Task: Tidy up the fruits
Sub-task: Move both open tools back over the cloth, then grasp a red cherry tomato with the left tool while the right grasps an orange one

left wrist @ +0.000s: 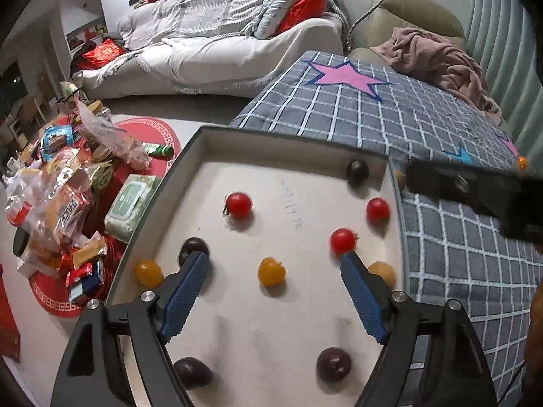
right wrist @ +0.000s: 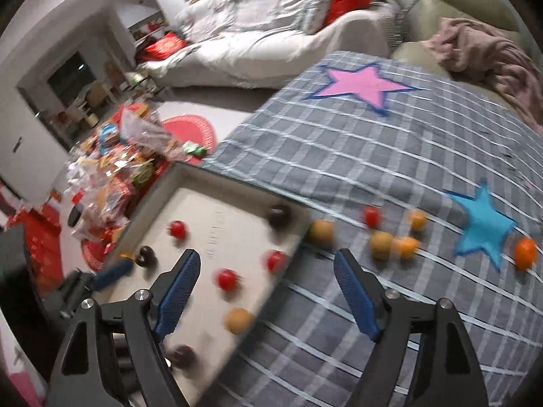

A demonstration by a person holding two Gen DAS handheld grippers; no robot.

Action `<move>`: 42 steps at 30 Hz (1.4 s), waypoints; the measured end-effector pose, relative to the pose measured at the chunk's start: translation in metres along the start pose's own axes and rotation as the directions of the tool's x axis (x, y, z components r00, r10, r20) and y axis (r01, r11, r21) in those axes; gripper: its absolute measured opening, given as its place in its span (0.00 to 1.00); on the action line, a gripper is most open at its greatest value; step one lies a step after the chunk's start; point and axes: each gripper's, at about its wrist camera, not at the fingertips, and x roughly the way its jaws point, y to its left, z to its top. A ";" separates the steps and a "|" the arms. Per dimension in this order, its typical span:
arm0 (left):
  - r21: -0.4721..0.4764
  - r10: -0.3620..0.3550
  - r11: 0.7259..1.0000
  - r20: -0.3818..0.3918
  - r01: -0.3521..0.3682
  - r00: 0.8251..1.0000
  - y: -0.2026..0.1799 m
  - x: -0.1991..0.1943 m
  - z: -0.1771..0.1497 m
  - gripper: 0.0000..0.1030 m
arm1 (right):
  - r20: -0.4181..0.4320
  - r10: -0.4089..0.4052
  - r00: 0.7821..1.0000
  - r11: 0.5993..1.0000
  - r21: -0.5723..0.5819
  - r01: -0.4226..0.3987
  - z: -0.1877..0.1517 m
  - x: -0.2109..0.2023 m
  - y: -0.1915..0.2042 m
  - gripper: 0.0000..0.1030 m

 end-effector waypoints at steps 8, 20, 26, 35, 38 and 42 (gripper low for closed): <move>0.065 -0.034 0.997 0.037 0.032 0.999 -0.034 -0.006 0.029 0.79 | -0.018 -0.148 0.989 0.987 0.064 0.149 -0.028 -0.006 -0.073 0.81; 0.225 -0.076 0.971 -0.012 0.077 0.997 -0.121 0.042 0.088 0.79 | 0.025 -0.183 0.983 0.983 0.028 0.182 -0.038 0.004 -0.103 0.81; 0.293 -0.070 0.952 -0.085 0.092 0.994 -0.157 0.077 0.100 0.79 | 0.050 -0.176 0.983 0.984 -0.021 0.177 -0.037 0.014 -0.103 0.72; 0.280 -0.068 0.952 -0.196 0.122 0.978 -0.171 0.113 0.099 0.64 | 0.077 -0.161 0.984 0.981 -0.095 0.168 -0.031 0.032 -0.098 0.64; 0.225 -0.112 0.960 -0.234 0.165 0.966 -0.168 0.117 0.101 0.49 | 0.086 -0.145 0.986 0.984 -0.093 0.153 -0.025 0.037 -0.097 0.50; 0.225 -0.122 0.958 -0.229 0.175 0.966 -0.170 0.115 0.102 0.23 | 0.084 -0.116 0.990 0.991 -0.060 0.122 -0.020 0.039 -0.102 0.22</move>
